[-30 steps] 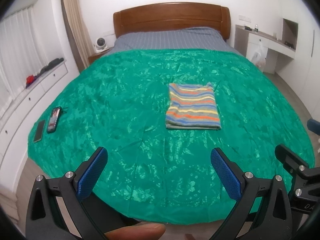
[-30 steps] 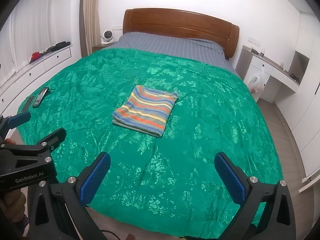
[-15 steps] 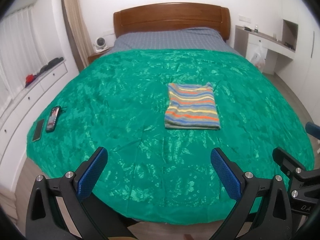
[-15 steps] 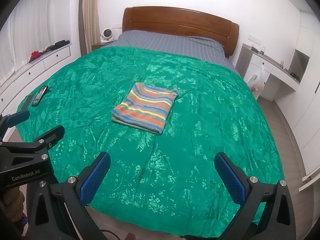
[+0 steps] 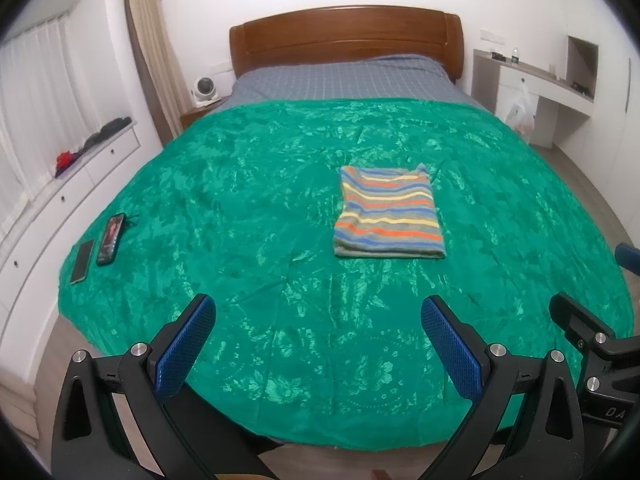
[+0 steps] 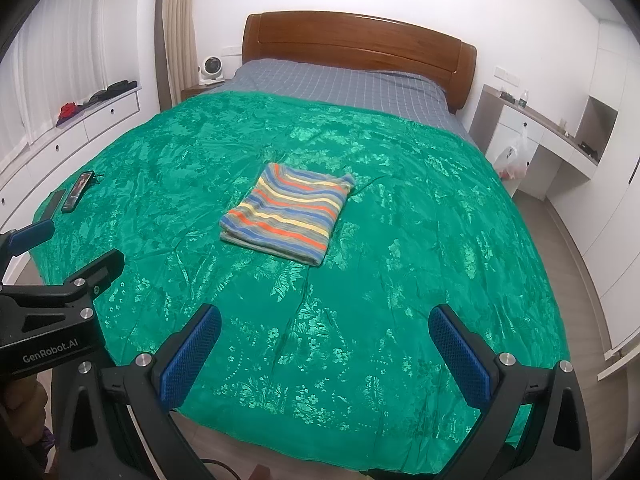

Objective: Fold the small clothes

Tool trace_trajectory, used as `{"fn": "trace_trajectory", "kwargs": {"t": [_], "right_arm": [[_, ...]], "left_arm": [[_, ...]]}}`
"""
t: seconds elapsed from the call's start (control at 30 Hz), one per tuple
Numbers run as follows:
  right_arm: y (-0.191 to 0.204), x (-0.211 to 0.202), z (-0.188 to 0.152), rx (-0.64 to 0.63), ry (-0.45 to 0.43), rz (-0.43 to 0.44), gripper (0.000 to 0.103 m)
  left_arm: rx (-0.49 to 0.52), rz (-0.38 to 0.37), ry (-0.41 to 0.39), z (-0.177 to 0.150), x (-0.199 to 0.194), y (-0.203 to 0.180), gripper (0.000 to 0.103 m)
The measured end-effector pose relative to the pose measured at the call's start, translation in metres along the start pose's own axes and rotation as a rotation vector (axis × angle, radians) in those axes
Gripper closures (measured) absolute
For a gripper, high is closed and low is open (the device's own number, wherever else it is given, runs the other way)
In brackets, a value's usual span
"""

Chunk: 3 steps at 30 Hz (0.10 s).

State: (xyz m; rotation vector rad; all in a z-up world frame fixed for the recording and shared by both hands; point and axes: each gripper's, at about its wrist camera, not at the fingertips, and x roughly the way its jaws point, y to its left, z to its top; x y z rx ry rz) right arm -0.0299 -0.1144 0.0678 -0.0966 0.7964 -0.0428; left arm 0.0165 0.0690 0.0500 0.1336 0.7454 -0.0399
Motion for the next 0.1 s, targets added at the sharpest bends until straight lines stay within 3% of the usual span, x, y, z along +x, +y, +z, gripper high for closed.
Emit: {"fn": "trace_trajectory", "kwargs": {"t": [0.1], "right_arm": [[-0.0008, 0.0005, -0.0004, 0.002, 0.001, -0.002, 0.001]], "left_arm": [[0.012, 0.005, -0.008, -0.0002, -0.0011, -0.0019, 0.0]]}}
